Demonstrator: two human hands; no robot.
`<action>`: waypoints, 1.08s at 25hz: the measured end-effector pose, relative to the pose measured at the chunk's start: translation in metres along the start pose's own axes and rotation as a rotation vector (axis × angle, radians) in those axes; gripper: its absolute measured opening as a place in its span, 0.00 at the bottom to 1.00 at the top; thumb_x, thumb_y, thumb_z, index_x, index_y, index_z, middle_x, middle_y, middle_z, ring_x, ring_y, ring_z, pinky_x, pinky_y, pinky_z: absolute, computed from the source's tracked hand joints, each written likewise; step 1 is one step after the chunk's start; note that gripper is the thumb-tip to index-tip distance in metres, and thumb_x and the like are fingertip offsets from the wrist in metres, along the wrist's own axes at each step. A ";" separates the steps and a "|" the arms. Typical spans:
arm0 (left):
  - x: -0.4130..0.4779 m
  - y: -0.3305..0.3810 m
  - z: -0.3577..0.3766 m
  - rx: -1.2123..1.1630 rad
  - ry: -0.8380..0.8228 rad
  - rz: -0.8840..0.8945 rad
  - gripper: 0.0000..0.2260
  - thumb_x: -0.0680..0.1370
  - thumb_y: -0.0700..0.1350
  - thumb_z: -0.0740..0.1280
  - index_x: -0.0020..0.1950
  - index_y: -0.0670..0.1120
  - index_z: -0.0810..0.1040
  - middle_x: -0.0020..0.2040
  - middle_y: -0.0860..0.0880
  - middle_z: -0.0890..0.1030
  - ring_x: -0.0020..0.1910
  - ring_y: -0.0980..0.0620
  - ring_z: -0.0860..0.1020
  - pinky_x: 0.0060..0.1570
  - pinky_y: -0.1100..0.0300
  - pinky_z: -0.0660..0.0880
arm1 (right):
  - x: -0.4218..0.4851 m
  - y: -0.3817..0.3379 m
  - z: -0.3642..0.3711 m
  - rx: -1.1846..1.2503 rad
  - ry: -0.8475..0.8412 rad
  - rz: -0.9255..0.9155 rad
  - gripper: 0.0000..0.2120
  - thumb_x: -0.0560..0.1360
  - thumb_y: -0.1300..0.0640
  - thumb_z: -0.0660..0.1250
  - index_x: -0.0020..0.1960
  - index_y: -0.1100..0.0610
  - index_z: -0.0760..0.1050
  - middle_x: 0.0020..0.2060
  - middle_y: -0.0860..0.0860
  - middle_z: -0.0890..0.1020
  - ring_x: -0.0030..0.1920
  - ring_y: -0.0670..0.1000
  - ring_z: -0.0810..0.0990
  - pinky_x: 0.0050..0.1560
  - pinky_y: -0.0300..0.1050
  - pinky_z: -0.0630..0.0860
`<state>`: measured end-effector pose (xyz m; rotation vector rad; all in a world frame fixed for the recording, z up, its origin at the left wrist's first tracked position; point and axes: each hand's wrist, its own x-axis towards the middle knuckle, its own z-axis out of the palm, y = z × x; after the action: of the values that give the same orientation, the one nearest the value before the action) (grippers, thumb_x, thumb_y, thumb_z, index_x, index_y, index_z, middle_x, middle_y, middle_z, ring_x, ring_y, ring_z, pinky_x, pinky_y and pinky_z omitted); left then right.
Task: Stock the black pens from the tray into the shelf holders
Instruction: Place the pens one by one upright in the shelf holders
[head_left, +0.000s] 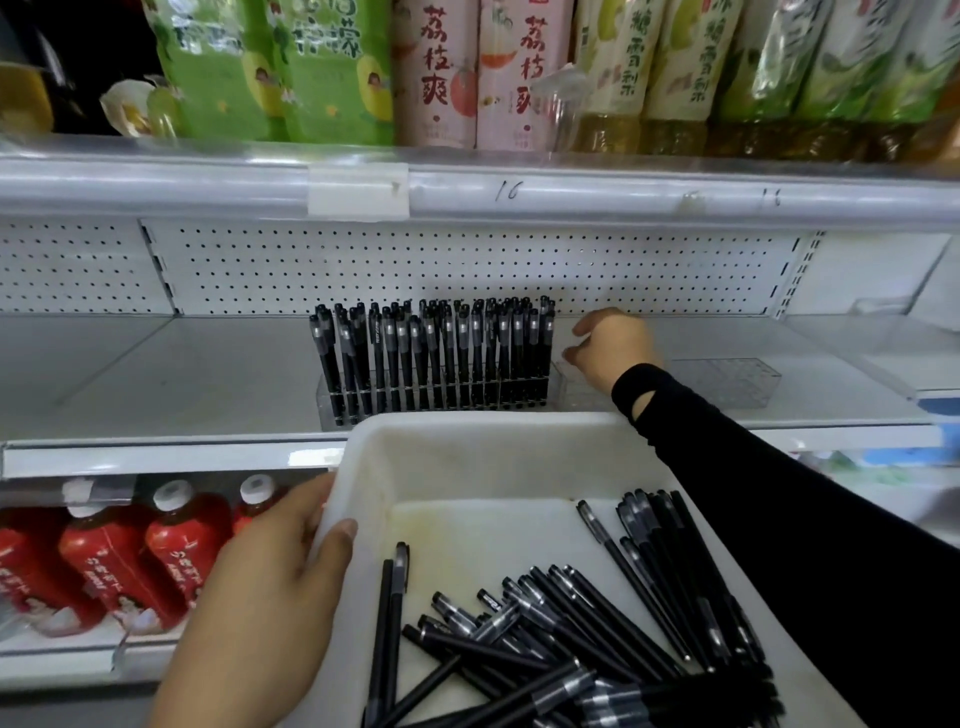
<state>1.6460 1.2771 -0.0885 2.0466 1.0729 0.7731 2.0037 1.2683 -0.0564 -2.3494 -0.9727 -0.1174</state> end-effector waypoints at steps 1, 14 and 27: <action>0.003 0.003 0.007 0.002 -0.012 0.012 0.14 0.79 0.45 0.65 0.57 0.65 0.76 0.44 0.69 0.80 0.46 0.62 0.81 0.43 0.62 0.73 | -0.005 0.004 -0.006 -0.010 0.016 -0.027 0.11 0.77 0.58 0.71 0.58 0.59 0.79 0.54 0.55 0.82 0.54 0.56 0.80 0.55 0.44 0.77; 0.033 0.048 0.069 -0.038 -0.172 0.066 0.15 0.80 0.48 0.64 0.63 0.65 0.75 0.45 0.64 0.84 0.45 0.60 0.83 0.49 0.53 0.79 | -0.094 0.036 -0.091 -0.274 -0.279 -0.101 0.18 0.76 0.46 0.67 0.35 0.58 0.81 0.27 0.48 0.83 0.31 0.46 0.81 0.37 0.40 0.78; 0.038 0.078 0.109 0.004 -0.262 0.150 0.14 0.81 0.47 0.63 0.64 0.63 0.74 0.45 0.64 0.80 0.44 0.59 0.79 0.40 0.60 0.72 | -0.142 0.106 -0.080 -0.619 -0.556 0.107 0.10 0.77 0.63 0.65 0.58 0.60 0.75 0.55 0.58 0.79 0.55 0.58 0.80 0.46 0.45 0.72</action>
<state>1.7813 1.2440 -0.0840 2.1788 0.7831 0.5550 1.9820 1.0769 -0.0830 -3.0913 -1.1832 0.3459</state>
